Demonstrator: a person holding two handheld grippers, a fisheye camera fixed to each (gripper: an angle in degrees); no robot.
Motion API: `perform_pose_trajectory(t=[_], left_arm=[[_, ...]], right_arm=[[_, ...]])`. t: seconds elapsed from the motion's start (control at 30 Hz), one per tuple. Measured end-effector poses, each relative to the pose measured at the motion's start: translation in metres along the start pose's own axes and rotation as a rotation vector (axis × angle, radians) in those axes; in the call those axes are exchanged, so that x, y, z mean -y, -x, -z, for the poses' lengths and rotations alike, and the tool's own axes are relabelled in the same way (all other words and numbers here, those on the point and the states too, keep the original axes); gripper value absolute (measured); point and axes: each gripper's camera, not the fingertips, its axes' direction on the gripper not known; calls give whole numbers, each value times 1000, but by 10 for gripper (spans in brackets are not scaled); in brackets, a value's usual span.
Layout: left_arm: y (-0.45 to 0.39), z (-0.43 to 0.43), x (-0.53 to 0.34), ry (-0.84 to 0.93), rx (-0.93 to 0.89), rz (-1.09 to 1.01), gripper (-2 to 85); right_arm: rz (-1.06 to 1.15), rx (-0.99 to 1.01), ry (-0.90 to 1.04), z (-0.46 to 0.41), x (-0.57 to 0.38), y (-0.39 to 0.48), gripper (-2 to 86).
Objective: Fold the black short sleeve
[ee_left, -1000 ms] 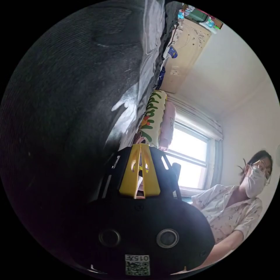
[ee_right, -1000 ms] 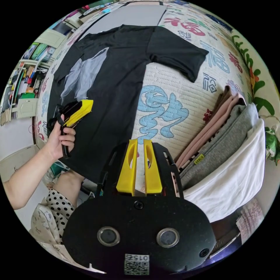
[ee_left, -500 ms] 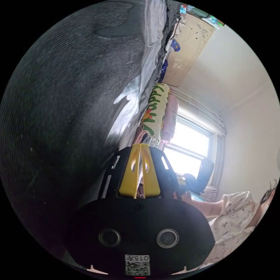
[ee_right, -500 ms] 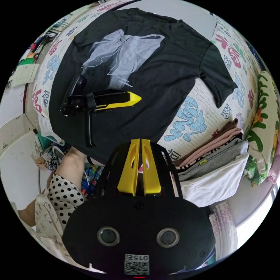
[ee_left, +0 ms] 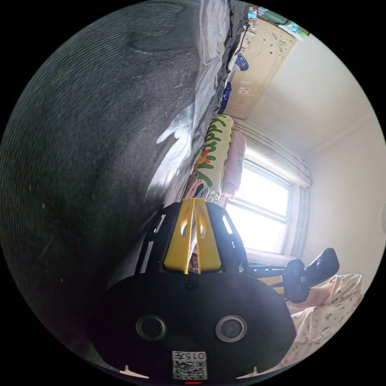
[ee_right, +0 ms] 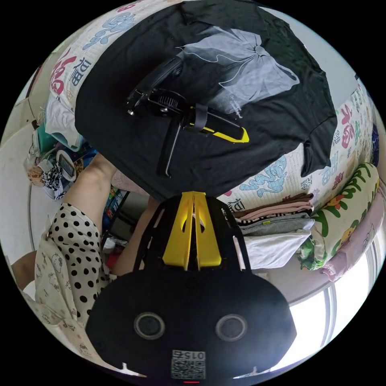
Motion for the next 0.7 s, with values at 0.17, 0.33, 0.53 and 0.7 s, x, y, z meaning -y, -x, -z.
perform_pose_trajectory(t=[0.17, 0.33, 0.53, 0.7], left_arm=[[27, -60, -23, -1, -2, 2, -9], [56, -106, -40, -1, -2, 4, -9], [96, -153, -55, -2, -3, 5, -9], [129, -181, -63, -3, -3, 6, -9]], right_arm=[[-89, -22, -6, -11, 25, -24, -7], [-116, 6, -33, -30, 50, -36, -7], [-148, 59, -34, -62, 75, -42, -7], [-149, 55, -23, -73, 79, -55, -7]])
